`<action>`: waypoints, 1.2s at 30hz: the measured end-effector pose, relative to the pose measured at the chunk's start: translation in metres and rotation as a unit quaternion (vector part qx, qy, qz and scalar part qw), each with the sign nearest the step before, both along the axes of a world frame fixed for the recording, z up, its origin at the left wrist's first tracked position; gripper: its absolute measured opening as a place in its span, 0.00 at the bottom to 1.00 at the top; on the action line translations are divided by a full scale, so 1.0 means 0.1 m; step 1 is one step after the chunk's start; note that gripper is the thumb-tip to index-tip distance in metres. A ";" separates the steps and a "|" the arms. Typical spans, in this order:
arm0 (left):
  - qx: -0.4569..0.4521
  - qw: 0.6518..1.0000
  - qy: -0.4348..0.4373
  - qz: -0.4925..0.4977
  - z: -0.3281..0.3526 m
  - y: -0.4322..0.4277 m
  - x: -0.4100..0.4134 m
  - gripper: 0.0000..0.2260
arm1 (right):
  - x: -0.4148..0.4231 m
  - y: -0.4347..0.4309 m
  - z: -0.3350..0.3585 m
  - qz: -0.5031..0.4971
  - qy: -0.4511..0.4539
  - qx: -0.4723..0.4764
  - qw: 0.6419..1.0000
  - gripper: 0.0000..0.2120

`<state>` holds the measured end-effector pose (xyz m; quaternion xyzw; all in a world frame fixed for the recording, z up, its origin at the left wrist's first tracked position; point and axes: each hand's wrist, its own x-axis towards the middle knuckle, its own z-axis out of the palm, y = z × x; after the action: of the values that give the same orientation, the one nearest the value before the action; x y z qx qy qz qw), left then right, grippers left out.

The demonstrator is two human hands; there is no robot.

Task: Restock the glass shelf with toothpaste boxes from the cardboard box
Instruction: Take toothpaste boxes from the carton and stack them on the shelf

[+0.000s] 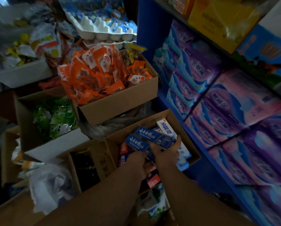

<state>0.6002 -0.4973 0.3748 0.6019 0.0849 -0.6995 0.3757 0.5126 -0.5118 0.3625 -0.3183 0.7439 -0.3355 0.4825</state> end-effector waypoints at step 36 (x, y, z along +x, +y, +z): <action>-0.467 0.881 0.065 0.047 3.66 -1.25 -0.01 0.19 | -0.04 -0.74 3.90 0.117 0.212 -0.538 0.807 0.26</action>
<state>0.5996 -0.6223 0.7404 0.3055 -0.1991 -0.6773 0.6390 0.5086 -0.5855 0.7524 -0.6750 0.4850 -0.5470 0.0994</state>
